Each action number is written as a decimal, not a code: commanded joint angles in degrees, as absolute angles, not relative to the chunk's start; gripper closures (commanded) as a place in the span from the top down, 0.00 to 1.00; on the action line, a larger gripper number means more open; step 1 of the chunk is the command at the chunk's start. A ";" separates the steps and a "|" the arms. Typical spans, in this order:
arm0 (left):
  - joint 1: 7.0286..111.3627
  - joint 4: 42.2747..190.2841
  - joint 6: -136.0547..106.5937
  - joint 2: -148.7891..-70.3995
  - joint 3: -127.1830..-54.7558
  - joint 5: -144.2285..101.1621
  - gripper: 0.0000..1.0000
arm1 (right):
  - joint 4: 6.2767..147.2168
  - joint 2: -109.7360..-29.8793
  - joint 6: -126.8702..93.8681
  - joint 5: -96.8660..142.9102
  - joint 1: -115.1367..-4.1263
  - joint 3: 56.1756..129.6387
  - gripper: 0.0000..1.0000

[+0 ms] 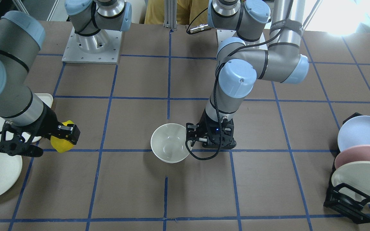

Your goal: Place bowl and put lemon in it

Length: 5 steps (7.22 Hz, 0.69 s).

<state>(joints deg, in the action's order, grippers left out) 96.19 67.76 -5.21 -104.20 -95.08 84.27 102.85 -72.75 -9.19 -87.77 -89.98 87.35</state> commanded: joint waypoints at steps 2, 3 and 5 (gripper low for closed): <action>91.50 88.56 7.73 -94.42 -90.88 88.33 1.00 | 108.43 -70.50 -19.13 -87.19 -101.04 87.62 0.00; 91.58 90.77 8.26 -91.87 -90.62 91.20 1.00 | 112.89 -67.79 -24.12 -87.19 -104.82 87.45 0.00; 90.62 93.77 9.31 -88.95 -90.62 91.15 1.00 | 117.85 -62.78 -27.32 -87.19 -109.41 87.37 0.00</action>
